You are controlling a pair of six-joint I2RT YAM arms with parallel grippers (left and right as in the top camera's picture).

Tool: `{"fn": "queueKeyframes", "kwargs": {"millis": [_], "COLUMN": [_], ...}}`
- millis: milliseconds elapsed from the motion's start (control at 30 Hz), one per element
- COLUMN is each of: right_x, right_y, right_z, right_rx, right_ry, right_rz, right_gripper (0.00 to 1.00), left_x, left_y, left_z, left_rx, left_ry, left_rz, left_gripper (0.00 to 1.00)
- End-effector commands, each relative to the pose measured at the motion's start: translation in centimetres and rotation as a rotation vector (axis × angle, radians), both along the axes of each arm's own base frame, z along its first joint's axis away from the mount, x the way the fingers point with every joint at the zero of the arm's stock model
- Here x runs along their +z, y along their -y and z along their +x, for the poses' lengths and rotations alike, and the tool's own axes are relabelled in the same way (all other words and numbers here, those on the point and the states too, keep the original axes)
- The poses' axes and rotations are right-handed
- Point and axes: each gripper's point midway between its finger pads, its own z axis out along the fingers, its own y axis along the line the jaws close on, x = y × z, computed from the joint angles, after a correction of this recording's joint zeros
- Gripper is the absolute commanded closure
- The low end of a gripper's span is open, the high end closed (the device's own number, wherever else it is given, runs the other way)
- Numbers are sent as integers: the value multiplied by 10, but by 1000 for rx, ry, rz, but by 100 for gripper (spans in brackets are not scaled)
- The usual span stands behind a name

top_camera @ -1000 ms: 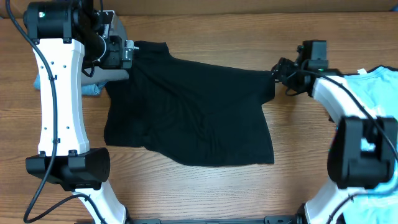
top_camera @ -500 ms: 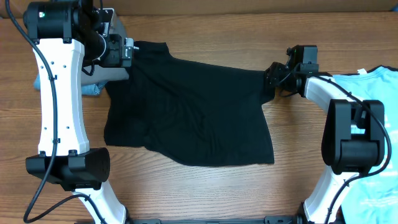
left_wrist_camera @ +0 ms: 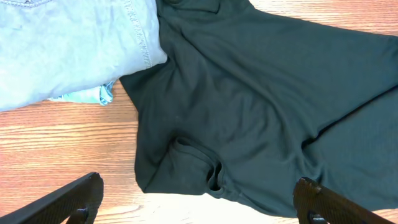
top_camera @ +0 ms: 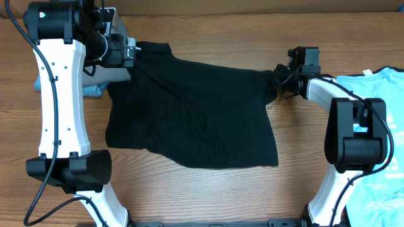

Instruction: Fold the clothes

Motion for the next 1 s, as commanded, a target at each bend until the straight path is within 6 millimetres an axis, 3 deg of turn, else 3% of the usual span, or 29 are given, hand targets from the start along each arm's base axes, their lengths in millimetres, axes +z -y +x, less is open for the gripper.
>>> {"fn": "queueKeyframes", "kwargs": {"millis": [0, 100, 200, 267, 300, 333, 367, 400, 433, 533, 667, 767, 867, 967], "right_x": [39, 92, 136, 153, 155, 153, 148, 142, 135, 117, 105, 109, 125, 153], "right_y": [50, 92, 109, 115, 118, 119, 119, 119, 117, 113, 108, 102, 89, 76], "right_z": [41, 73, 91, 95, 94, 92, 88, 84, 78, 61, 40, 24, 13, 0], "right_rx": [-116, -197, -187, -176, -179, -183, -186, -188, -189, -190, -195, -193, -151, -99], "right_ry": [120, 248, 351, 379, 370, 352, 326, 293, 255, 150, 42, -14, -23, -2], "right_rz": [-43, -36, 11, 32, 35, 36, 40, 45, 48, 62, 78, 93, 132, 166], "right_gripper": [96, 96, 96, 96, 96, 89, 65, 34, 26, 14, 14, 17, 18, 19], "left_x": [15, 15, 16, 15, 15, 15, 15, 15, 15, 15, 15, 12, -3, -35], "left_y": [-2, -2, -2, -1, -1, 0, 1, 2, 1, 1, 1, 1, 2, 2], "left_z": [-4, -4, -4, -4, -4, -5, -6, -6, -6, -6, -6, -8, -15, -30], "left_rx": [9, 13, 19, 18, 17, 15, 13, 12, 12, 12, 11, 6, 8, 53], "left_ry": [44, 42, 43, 42, 41, 38, 35, 34, 33, 35, 34, 19, -44, -177], "left_rz": [-11, -13, -16, -18, -20, -24, -31, -33, -32, -32, -31, -29, -31, -45], "left_gripper": [0, 0, 0, 0, 0, 0, 0, 0, 0, 0, 0, 0, 1, 5]}}
